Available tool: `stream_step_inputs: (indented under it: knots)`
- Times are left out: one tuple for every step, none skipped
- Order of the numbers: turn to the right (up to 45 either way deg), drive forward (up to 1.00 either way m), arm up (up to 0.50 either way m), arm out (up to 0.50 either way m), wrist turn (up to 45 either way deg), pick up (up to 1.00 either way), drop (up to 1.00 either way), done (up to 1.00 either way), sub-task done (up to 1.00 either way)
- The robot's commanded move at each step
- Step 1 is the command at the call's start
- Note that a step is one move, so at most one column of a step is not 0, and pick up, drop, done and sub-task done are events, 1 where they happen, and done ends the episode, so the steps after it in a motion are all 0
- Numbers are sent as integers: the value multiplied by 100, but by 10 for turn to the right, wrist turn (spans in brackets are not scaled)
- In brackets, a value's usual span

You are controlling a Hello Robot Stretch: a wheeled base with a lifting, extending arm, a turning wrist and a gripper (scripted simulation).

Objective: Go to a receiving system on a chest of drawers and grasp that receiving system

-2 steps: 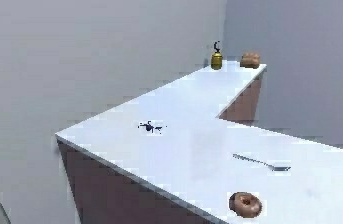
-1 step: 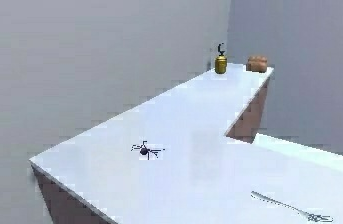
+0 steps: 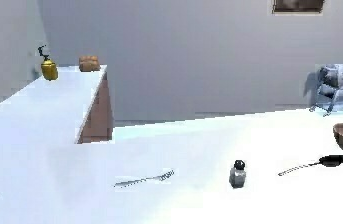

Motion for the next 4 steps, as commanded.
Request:
stream_step_inputs:
  knots:
    - [450, 0, 0, 0, 0, 0, 0, 0, 0]
    - [450, 0, 0, 0, 0, 0, 0, 0, 0]
    - [150, 0, 0, 0, 0, 0, 0, 0, 0]
    - [0, 10, 0, 0, 0, 0, 0, 0, 0]
